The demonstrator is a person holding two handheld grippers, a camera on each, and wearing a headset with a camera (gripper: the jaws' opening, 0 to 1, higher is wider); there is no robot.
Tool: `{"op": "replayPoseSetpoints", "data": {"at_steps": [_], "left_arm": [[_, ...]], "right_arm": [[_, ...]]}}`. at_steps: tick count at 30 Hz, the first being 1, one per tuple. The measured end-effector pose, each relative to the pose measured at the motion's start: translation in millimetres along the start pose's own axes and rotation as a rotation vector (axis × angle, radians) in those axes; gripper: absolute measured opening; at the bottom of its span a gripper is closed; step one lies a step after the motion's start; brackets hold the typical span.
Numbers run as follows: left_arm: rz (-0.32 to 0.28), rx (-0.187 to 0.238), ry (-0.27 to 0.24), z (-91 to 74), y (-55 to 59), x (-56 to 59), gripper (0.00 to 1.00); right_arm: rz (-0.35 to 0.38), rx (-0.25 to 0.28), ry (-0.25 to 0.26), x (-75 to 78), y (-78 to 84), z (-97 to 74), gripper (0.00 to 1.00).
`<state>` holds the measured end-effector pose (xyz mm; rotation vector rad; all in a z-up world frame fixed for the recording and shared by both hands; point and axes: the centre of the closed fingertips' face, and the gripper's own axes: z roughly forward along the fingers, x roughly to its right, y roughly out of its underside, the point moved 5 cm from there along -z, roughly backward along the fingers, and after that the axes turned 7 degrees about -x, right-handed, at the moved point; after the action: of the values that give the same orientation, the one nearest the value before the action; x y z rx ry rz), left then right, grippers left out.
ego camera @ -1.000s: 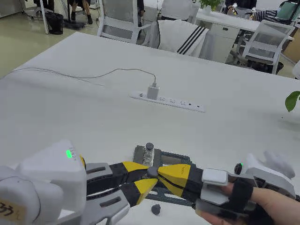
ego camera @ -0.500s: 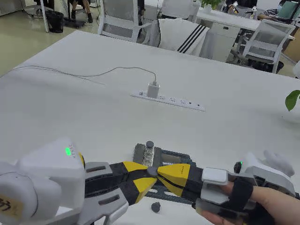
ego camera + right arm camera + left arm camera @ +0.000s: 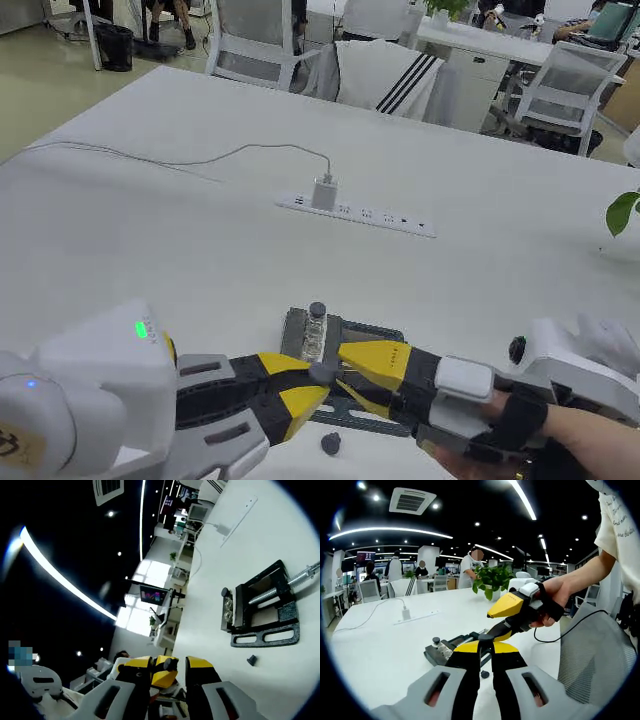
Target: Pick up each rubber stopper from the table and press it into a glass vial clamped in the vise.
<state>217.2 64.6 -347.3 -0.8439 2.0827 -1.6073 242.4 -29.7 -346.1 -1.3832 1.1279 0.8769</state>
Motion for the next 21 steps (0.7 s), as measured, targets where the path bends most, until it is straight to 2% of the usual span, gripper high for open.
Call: {"op": "replayPoseSetpoints", "data": {"at_steps": [4,6,9,13,17,21], "left_arm": [[-0.004,-0.009,0.003,-0.5,2.6,0.7,0.04],[-0.007,-0.014,0.006,-0.8,4.2,1.3,0.04],[-0.007,-0.021,0.009,-1.5,6.3,1.9,0.04],[-0.012,-0.032,0.012,-1.8,9.3,2.2,0.04],[-0.018,-0.044,0.015,-1.5,13.8,3.4,0.04],[-0.025,-0.052,0.021,-1.2,17.7,5.0,0.04]], "right_arm": [[-0.074,-0.019,0.037,1.9,2.3,1.1,0.4],[-0.128,-0.041,0.055,1.6,4.4,1.8,0.45],[-0.213,-0.089,0.09,2.8,6.5,1.0,0.53],[-0.321,-0.17,0.185,8.4,8.7,-1.2,0.65],[-0.416,-0.241,0.248,12.5,11.6,-2.2,0.74],[-0.493,-0.283,0.299,14.9,11.7,-2.9,0.82]]}}
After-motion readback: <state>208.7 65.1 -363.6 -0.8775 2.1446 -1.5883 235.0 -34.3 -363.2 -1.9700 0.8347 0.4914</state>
